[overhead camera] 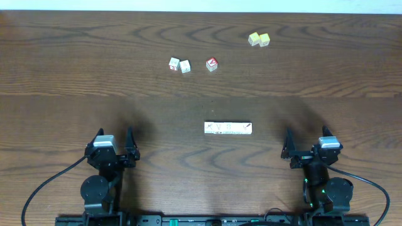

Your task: Lift 5 blocks

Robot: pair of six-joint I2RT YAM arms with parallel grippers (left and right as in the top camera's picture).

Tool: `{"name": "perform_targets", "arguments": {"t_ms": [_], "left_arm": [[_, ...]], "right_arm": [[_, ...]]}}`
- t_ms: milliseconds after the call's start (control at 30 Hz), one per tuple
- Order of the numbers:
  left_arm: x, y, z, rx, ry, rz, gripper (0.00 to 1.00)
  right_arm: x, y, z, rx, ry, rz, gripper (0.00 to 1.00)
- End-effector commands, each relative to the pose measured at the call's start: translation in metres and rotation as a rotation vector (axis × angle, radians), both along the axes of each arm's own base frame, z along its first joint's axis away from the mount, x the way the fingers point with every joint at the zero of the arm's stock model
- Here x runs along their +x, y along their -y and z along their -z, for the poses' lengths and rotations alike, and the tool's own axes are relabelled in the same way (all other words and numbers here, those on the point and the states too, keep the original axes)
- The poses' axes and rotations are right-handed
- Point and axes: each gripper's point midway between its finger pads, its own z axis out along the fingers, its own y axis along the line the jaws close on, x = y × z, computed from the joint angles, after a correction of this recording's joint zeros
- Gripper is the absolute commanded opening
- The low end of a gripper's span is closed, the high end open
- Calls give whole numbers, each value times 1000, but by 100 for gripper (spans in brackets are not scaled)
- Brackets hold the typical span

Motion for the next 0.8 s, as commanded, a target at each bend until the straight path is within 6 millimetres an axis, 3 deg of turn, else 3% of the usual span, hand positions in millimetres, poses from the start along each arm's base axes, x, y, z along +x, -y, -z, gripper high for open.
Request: {"name": "perform_targets", "arguments": {"t_ms": [0, 767], "left_arm": [[0, -5, 16, 17, -36, -27, 77], [0, -5, 18, 17, -44, -27, 77]], "right_arm": [[0, 1, 0, 6, -1, 5, 99], [0, 1, 0, 6, -1, 5, 99]]}}
